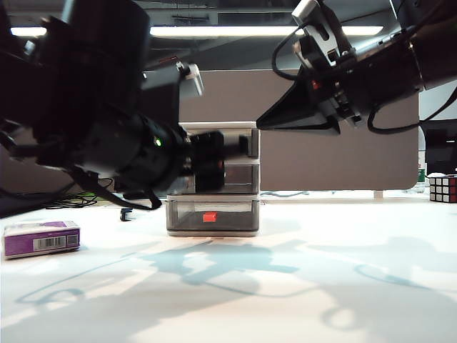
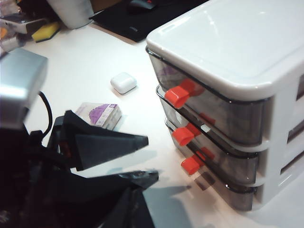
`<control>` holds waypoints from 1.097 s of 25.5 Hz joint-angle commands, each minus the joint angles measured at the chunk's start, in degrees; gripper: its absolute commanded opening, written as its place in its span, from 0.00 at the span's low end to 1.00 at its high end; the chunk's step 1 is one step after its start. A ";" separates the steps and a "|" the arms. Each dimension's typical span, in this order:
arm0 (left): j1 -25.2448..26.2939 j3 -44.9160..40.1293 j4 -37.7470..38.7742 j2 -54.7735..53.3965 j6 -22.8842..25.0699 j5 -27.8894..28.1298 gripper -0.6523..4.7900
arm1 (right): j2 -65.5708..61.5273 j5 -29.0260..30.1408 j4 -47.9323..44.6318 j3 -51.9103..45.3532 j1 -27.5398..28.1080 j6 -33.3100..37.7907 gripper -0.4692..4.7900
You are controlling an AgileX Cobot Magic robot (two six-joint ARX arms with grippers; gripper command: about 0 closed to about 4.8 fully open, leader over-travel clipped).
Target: Open the second layer of the drawer on the table, pick up a pack of napkins on the table and put it in, and finally close the drawer.
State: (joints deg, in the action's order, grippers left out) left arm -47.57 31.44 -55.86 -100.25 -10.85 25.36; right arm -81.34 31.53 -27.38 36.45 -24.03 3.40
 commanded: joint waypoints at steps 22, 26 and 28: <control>-0.59 8.96 -1.03 -7.32 3.48 7.21 0.56 | -10.25 2.10 -0.68 9.53 0.26 -3.50 0.08; -0.50 8.96 -1.03 -7.32 3.54 10.47 0.56 | -10.25 2.08 -0.46 9.53 0.26 -3.65 0.08; -0.26 8.96 -1.07 -7.32 3.54 10.43 0.56 | -10.25 2.05 -0.22 9.51 0.26 -3.93 0.08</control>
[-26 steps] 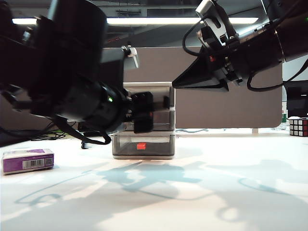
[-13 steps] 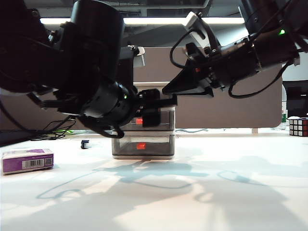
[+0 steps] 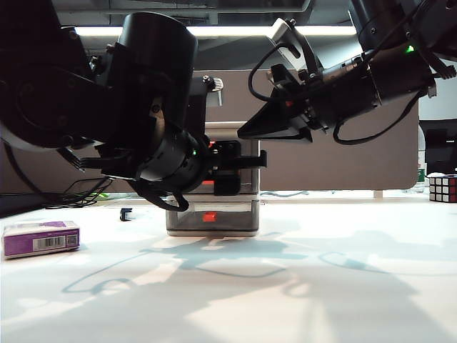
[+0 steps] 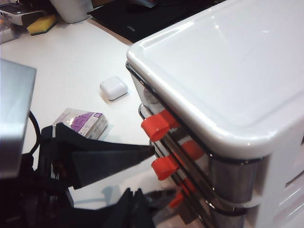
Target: Open the second layer of the drawer on the table, pick up a pack of napkins on the table and put it in, and finally close the drawer.
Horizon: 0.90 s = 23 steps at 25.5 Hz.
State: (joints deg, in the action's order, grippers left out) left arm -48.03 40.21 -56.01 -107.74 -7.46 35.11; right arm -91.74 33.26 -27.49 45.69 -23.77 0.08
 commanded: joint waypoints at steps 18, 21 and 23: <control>0.31 0.48 -1.95 -0.92 0.17 0.92 0.33 | 0.15 0.31 1.11 0.26 0.00 -1.64 0.08; 0.33 0.48 -1.99 -1.01 0.15 0.90 0.33 | 0.15 0.28 1.16 0.26 0.00 -1.66 0.08; 0.33 0.48 -1.97 -1.01 0.15 0.90 0.33 | 0.15 0.31 1.25 0.26 0.00 -1.66 0.08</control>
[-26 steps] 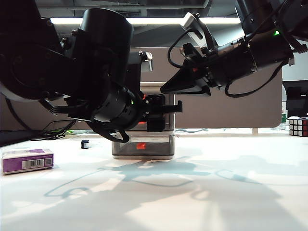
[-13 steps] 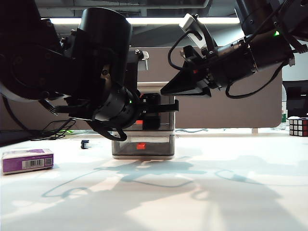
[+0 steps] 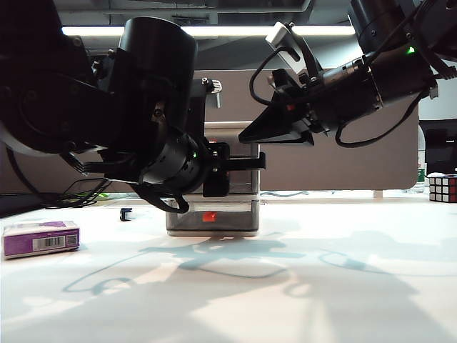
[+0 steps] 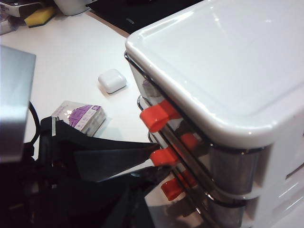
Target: Open the second layer of the drawer on the table, pick up a pack of napkins on the table and put it in, and finally close the drawer.
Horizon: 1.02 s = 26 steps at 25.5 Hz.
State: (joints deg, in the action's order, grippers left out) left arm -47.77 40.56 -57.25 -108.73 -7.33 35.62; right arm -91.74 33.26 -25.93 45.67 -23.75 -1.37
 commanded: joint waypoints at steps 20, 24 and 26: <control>0.07 0.13 -0.72 -0.02 0.02 0.42 0.14 | 0.15 0.11 -1.22 0.28 -0.04 -0.20 0.08; 0.07 0.13 -0.70 -0.02 0.02 0.42 0.11 | 0.15 -0.15 -3.08 0.31 -0.04 -0.26 0.08; 0.07 0.13 -0.70 -0.02 0.02 0.42 0.11 | 0.11 -0.35 -4.57 0.35 -0.02 -0.42 0.08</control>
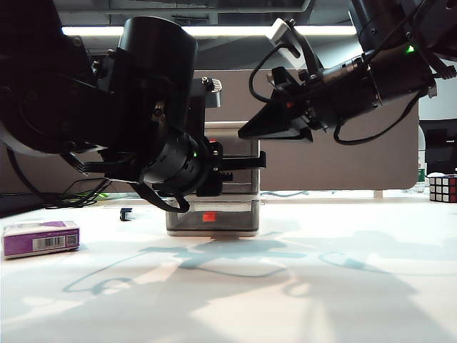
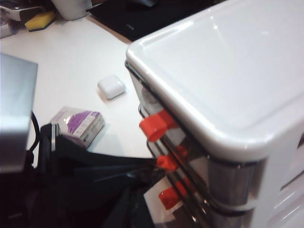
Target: Open the second layer of the drawer on the table, pick up a pack of napkins on the table and put it in, and finally close the drawer.
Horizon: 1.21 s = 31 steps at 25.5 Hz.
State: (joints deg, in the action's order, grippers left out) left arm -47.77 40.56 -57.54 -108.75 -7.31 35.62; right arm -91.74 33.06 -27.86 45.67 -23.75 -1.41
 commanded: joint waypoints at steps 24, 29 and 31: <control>-0.28 -0.17 2.25 0.24 0.24 0.63 0.11 | -8.57 -0.74 -1.11 8.87 -0.04 -0.09 0.08; -2.34 -3.10 3.06 3.13 -0.22 0.90 0.11 | -8.81 -1.44 -1.05 8.87 -0.04 -0.02 0.08; -2.95 -5.73 3.04 5.70 -0.83 1.90 0.11 | -8.81 -1.44 -1.09 8.87 -0.04 0.15 0.08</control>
State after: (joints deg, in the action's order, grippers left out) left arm -50.43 35.77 -54.74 -104.18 -7.46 36.71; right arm -100.79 32.05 -28.34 54.28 -23.79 -1.45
